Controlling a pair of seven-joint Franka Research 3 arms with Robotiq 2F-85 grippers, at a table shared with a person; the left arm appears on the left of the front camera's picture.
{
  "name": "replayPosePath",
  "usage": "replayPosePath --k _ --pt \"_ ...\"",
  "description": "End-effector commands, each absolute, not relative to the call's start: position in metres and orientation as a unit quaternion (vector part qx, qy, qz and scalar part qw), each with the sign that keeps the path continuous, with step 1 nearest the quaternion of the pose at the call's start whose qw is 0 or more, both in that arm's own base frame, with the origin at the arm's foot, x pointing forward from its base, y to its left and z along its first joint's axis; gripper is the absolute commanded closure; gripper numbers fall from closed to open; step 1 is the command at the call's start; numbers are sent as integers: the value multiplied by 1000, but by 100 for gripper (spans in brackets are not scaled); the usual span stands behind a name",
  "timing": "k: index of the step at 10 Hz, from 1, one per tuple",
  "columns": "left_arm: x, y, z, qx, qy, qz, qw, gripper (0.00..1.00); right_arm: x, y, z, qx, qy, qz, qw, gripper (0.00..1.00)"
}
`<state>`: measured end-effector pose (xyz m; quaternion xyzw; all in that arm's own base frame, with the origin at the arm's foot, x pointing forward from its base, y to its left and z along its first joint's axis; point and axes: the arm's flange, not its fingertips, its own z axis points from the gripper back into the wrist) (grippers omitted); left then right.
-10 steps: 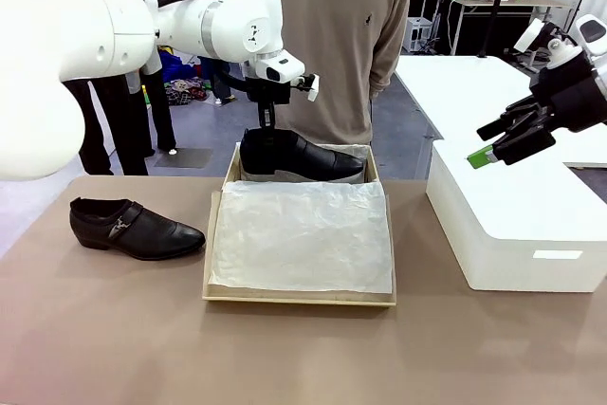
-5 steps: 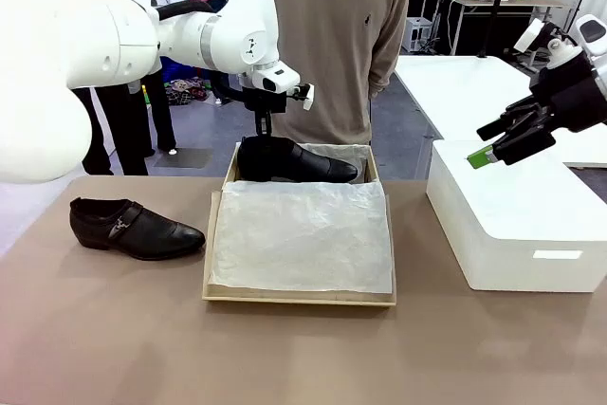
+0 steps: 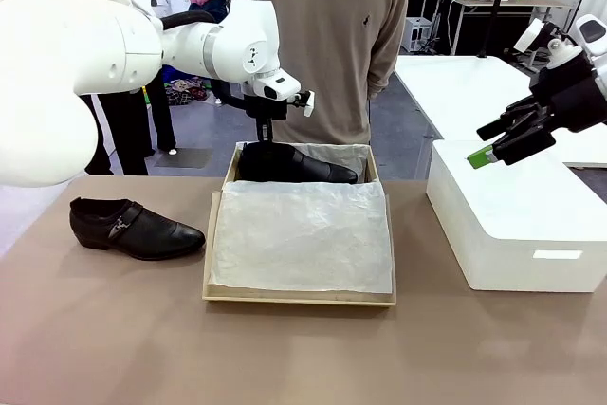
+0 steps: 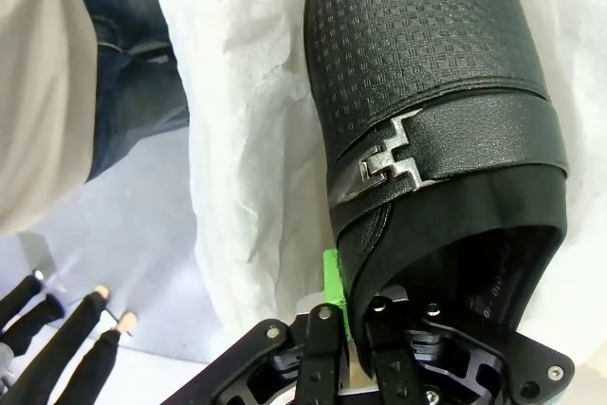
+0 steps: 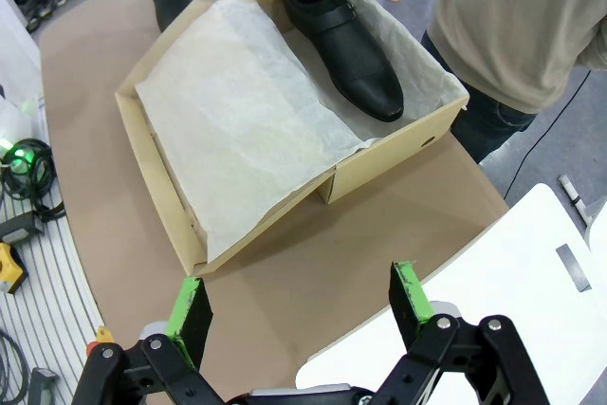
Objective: Pack the shoes into the box.
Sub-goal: Place one shoe of the Shoes into the Shoes Box.
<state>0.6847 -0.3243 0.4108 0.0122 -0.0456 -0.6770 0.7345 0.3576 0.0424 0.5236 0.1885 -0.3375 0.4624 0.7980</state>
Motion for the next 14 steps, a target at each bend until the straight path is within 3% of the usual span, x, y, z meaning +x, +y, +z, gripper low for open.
replayPosePath --k 1,2,3,7,8,14 --pt "688 -327 415 20 -49 -683 729 100 361 41 522 197 -349 470 786 0" --pt "688 -327 411 16 -43 -682 730 100 361 41 522 197 -349 470 786 0" --pt "687 -326 410 13 -41 -682 730 84 361 41 522 197 -349 470 786 0" --pt "687 -322 417 12 -45 -680 732 5 361 41 522 197 -349 470 786 0" --pt "682 -321 430 13 -44 -683 729 0 361 41 522 197 -349 470 786 0" --pt "642 -281 496 22 -35 -700 713 0 361 41 522 197 -349 470 786 0"
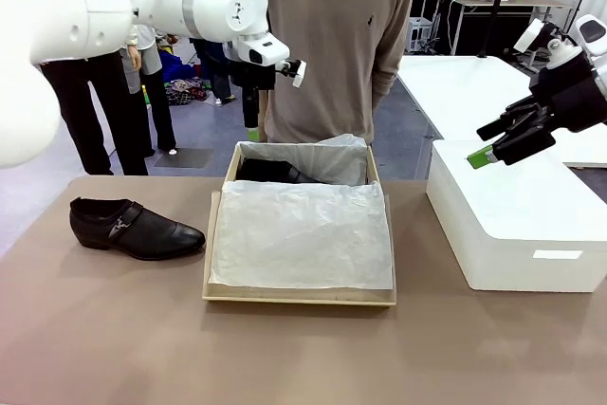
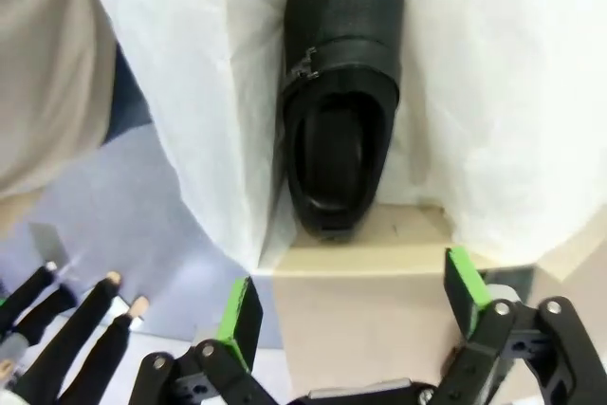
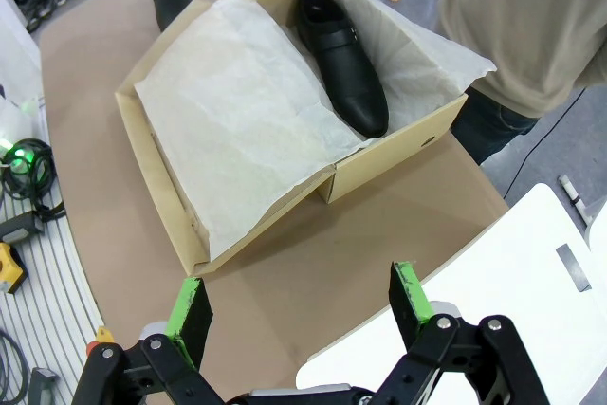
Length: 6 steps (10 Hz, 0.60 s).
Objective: Pack the shoes into the box.
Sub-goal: Place one shoe of the Shoes into the Shoes Box.
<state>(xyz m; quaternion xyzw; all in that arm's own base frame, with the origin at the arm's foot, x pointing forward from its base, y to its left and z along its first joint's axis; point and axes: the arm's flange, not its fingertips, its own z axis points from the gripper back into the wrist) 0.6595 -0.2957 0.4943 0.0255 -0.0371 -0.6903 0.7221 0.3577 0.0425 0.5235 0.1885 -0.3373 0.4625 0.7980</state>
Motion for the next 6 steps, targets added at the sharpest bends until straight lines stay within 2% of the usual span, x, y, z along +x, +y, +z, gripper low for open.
replayPosePath --k 1,2,6 --pt "630 -274 508 10 -38 -710 703 0 361 41 522 197 -349 470 786 0" --pt "660 -296 494 26 -37 -690 722 0 361 41 522 197 -349 470 786 0" --pt "660 -296 494 26 -37 -690 722 0 361 41 522 197 -349 470 786 0"
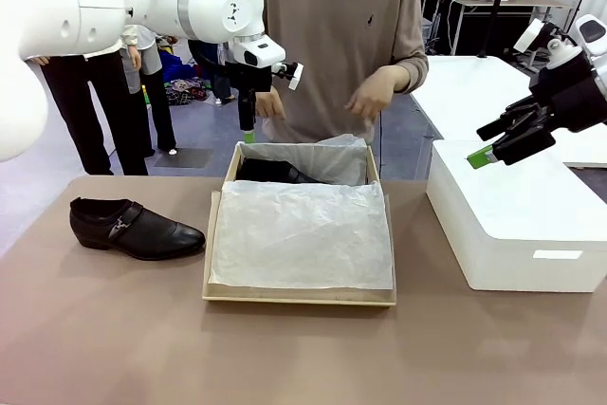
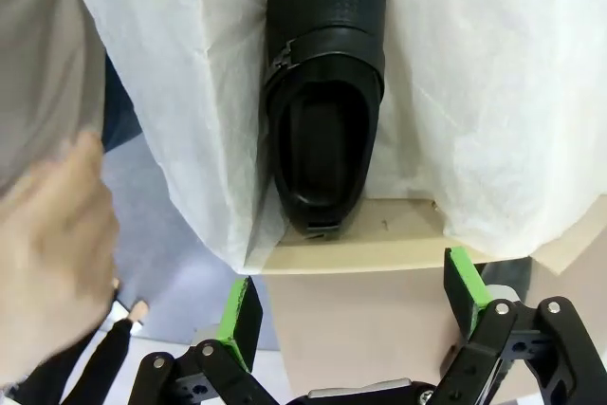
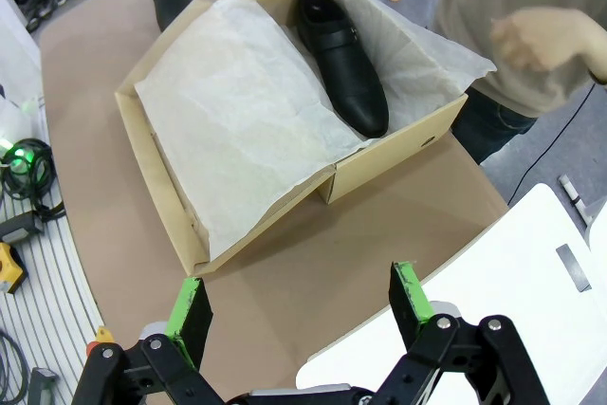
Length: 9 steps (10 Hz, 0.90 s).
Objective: Pack the shoes into the box.
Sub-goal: Place the other shoe of the Shoes into the Shoes Box.
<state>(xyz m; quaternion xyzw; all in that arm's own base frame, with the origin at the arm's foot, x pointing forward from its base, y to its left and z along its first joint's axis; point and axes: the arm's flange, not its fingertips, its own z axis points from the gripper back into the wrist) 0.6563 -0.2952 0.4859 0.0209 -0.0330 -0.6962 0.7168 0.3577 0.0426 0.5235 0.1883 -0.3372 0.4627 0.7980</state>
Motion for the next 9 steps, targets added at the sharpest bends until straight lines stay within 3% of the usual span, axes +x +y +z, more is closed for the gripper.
replayPosePath --k 1,7,9 --pt "660 -296 494 26 -37 -690 722 0 361 41 522 197 -349 470 786 0" --pt "657 -295 489 22 -36 -696 717 0 361 41 522 197 -349 470 786 0" --pt "638 -274 514 29 -55 -691 720 0 361 41 522 197 -349 470 786 0"
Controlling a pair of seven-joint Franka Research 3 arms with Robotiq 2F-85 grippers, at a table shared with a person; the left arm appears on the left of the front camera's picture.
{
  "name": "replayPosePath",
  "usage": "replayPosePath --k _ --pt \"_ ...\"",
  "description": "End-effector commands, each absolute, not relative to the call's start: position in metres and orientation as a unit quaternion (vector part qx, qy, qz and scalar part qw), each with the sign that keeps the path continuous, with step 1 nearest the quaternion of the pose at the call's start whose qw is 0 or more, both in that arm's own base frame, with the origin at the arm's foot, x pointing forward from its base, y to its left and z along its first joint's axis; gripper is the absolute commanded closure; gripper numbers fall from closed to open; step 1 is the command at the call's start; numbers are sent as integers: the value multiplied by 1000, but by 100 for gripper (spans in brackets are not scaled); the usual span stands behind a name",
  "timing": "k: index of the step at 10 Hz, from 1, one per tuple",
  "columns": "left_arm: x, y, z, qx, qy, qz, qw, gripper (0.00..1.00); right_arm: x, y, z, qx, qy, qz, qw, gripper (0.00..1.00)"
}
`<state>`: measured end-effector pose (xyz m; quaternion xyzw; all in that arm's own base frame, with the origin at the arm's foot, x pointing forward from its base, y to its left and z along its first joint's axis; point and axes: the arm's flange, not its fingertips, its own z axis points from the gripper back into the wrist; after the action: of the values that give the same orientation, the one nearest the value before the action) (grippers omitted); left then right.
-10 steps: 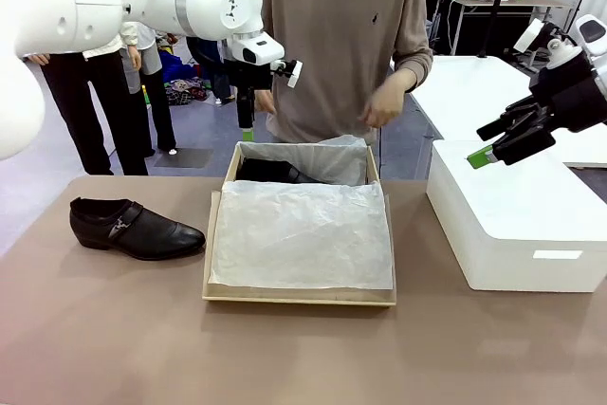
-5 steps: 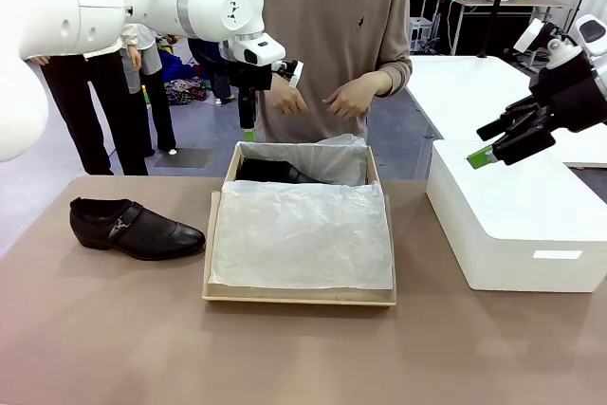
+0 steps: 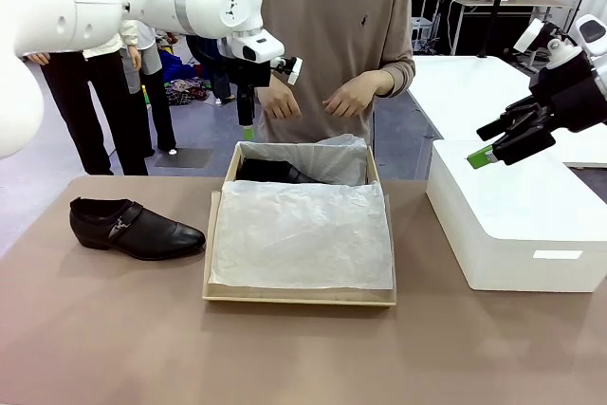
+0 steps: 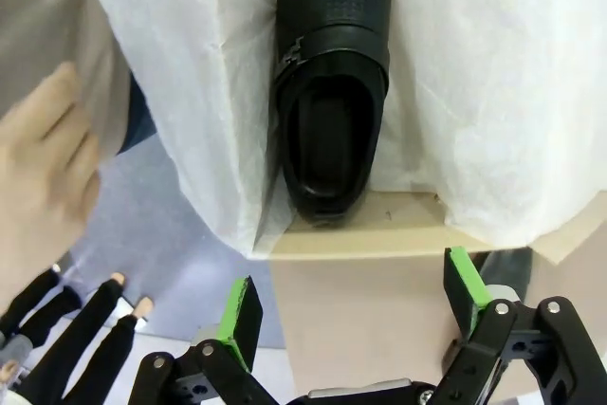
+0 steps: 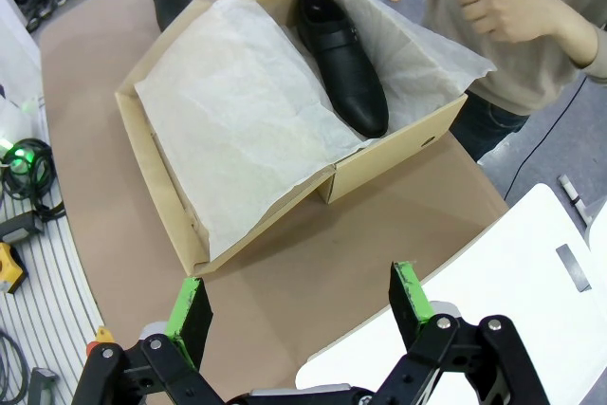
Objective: Pack the shoes into the box.
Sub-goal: Place the other shoe of the Shoes into the Shoes Box.
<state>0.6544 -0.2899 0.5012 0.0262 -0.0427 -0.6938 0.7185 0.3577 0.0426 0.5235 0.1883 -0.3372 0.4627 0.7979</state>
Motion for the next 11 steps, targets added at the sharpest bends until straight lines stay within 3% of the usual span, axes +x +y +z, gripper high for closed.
replayPosePath --k 1,9,11 --pt "621 -255 524 25 -68 -687 723 0 361 41 522 197 -349 470 786 0" --pt "527 -110 548 -15 -144 -684 715 0 361 41 522 197 -349 470 786 0" --pt "527 -78 544 6 -114 -708 697 0 361 41 522 197 -349 470 786 0"
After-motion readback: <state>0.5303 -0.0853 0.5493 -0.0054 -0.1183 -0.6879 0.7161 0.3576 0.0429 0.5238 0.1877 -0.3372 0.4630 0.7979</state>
